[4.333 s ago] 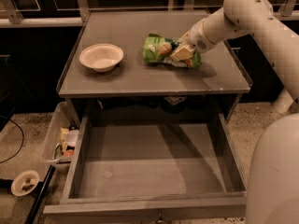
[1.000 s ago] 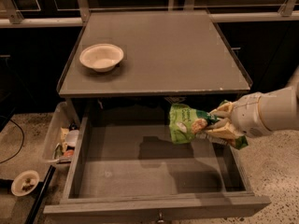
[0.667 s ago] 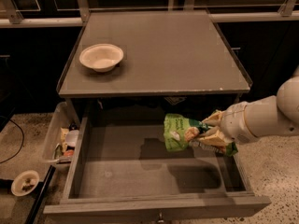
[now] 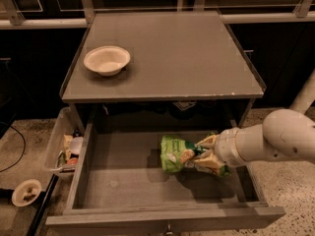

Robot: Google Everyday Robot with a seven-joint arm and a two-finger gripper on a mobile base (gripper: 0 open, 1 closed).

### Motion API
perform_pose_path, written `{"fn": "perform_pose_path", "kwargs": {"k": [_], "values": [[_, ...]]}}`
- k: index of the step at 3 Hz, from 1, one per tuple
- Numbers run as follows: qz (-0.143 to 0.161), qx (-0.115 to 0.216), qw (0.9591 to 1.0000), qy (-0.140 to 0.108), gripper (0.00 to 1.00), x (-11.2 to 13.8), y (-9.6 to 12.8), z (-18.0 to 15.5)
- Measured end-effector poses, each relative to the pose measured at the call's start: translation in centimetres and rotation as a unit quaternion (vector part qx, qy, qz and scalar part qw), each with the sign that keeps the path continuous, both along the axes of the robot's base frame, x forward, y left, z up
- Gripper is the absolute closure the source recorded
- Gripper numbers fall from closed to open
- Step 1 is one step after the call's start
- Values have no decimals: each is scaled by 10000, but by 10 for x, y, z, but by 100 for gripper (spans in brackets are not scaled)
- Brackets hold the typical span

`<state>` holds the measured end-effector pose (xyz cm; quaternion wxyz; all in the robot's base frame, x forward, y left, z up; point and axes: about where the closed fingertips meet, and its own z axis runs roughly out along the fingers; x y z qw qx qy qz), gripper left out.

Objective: Place green rice chip bag into top drawer

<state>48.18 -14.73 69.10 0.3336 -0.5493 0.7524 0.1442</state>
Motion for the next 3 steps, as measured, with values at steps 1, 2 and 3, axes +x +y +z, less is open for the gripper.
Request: {"fn": "perform_pose_path", "kwargs": {"k": [1, 2, 3], "values": [[83, 245, 9995, -189, 100, 7, 15, -22], [134, 401, 9980, -461, 100, 16, 26, -38], [114, 443, 9971, -603, 100, 21, 29, -51]]}}
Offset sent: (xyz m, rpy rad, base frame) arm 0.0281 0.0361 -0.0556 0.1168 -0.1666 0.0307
